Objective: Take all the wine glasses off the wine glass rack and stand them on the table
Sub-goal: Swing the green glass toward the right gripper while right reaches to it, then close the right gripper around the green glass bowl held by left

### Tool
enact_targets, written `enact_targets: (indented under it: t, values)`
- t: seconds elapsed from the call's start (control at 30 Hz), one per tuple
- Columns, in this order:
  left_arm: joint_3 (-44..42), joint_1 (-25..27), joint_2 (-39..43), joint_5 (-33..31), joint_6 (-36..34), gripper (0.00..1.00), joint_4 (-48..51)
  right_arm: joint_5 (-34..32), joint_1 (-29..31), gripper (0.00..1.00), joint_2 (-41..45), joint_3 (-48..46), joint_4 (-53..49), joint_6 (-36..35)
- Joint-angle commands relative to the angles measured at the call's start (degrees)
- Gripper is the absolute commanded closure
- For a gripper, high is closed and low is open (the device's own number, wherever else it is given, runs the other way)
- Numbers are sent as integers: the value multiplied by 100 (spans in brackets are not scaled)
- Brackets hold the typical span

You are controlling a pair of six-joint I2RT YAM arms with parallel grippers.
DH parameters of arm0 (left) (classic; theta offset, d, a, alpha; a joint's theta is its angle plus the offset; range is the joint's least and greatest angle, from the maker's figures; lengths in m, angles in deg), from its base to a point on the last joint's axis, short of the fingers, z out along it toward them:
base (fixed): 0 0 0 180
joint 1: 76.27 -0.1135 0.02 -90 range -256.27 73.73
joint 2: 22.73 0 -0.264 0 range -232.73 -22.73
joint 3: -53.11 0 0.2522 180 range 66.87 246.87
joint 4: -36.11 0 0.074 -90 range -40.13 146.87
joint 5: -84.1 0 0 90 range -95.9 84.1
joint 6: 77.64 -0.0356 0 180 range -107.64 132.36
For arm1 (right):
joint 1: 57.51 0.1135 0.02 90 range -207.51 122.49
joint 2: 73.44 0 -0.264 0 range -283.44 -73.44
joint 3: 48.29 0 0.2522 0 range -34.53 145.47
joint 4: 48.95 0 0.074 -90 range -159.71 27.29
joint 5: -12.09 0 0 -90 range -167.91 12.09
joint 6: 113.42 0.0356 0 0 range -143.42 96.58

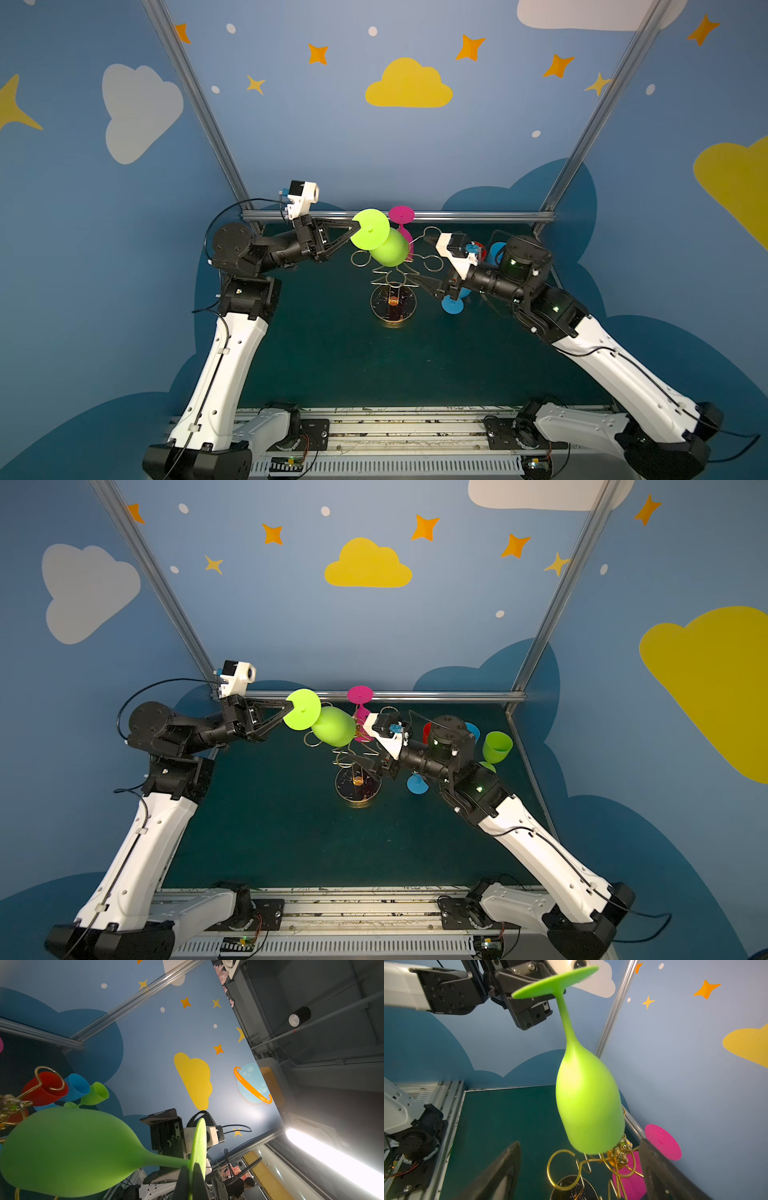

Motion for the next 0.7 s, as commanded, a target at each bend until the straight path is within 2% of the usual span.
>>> enact_targets:
  t: [0.0,0.3,0.67]
  values:
    - [154,129,-13,-37,-9,97,-249,36,61,12,-125,191,426,-239]
    - [119,355,-36,-69,-39,97,-250,192,79,11,-502,260,712,-251]
    - [102,604,-69,-135,37,97,-372,-23,137,12,-846,377,865,-7]
